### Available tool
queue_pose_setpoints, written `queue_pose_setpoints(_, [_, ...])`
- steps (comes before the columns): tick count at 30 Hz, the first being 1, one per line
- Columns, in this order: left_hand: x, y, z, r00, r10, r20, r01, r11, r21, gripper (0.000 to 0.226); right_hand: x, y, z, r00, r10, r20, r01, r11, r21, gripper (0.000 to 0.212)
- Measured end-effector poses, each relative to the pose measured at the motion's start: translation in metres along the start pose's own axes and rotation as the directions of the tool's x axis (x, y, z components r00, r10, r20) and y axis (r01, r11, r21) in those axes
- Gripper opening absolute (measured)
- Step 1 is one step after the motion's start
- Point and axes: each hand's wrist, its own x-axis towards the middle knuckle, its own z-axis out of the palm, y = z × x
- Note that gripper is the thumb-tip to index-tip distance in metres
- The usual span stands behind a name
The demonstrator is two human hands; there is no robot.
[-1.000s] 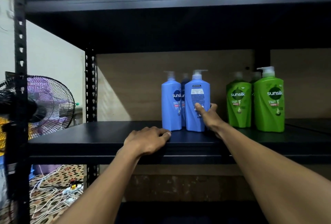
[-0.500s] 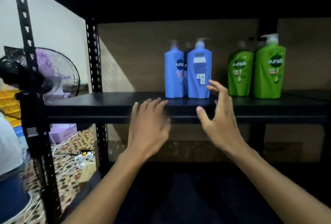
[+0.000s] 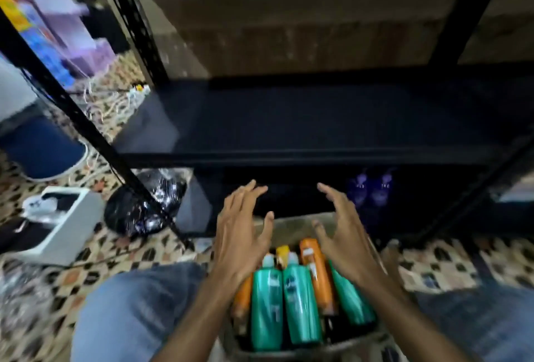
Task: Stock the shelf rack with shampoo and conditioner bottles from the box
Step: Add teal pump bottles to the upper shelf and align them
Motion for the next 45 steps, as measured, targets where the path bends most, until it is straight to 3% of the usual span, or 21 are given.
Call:
queue_pose_setpoints(3, [-0.035,-0.039,0.038,0.977,-0.151,0.150,0.138,0.986,0.093,0.056,-0.020,0.044,0.031,0.985,0.153,0.081,-0.148,0.987,-0.064,0.066])
queue_pose_setpoints(7, [-0.070,-0.074,0.084,0.883,-0.361,0.300,0.314,0.930,0.193,0.059,-0.048,0.098,0.073,0.913,0.355,0.199,-0.341,0.935,-0.100,0.061])
queue_pose_setpoints(11, [-0.097,-0.094,0.119,0.746,-0.480,0.462,0.423,0.877,0.227,0.057,-0.082,0.128,0.102,0.778,0.536,0.327,-0.502,0.844,-0.190,0.073])
queue_pose_setpoints(15, [-0.116,-0.109,0.143,0.679,-0.501,0.536,0.453,0.861,0.231,0.068,-0.109,0.145,0.124,0.652,0.648,0.393,-0.621,0.754,-0.213,0.075])
queue_pose_setpoints(20, [-0.123,-0.111,0.160,0.665,-0.555,0.501,0.489,0.830,0.269,0.096,-0.106,0.147,0.139,0.584,0.707,0.400,-0.677,0.695,-0.241,0.089])
queue_pose_setpoints(24, [-0.120,-0.119,0.174,0.568,-0.683,0.459,0.625,0.721,0.300,0.121,-0.104,0.145,0.148,0.532,0.751,0.391,-0.658,0.657,-0.368,0.105])
queue_pose_setpoints(27, [-0.125,-0.128,0.180,0.527,-0.704,0.477,0.654,0.694,0.302,0.112,-0.111,0.139,0.153,0.544,0.757,0.361,-0.653,0.653,-0.385,0.100])
queue_pose_setpoints(29, [-0.127,-0.120,0.175,0.543,-0.681,0.491,0.622,0.719,0.309,0.105,-0.115,0.133,0.155,0.558,0.743,0.368,-0.647,0.668,-0.367,0.094])
queue_pose_setpoints(31, [-0.131,-0.118,0.174,0.579,-0.655,0.485,0.615,0.742,0.267,0.102,-0.121,0.130,0.156,0.533,0.754,0.384,-0.685,0.651,-0.327,0.091])
queue_pose_setpoints(34, [-0.134,-0.119,0.172,0.535,-0.682,0.499,0.699,0.689,0.193,0.107,-0.122,0.130,0.155,0.496,0.781,0.380,-0.743,0.608,-0.278,0.098])
queue_pose_setpoints(38, [-0.126,-0.117,0.171,0.477,-0.649,0.592,0.638,0.720,0.274,0.097,-0.108,0.136,0.152,0.443,0.795,0.414,-0.707,0.594,-0.384,0.107])
queue_pose_setpoints(45, [-0.130,-0.118,0.169,0.471,-0.602,0.645,0.585,0.760,0.282,0.106,-0.102,0.138,0.144,0.411,0.803,0.432,-0.725,0.575,-0.380,0.107])
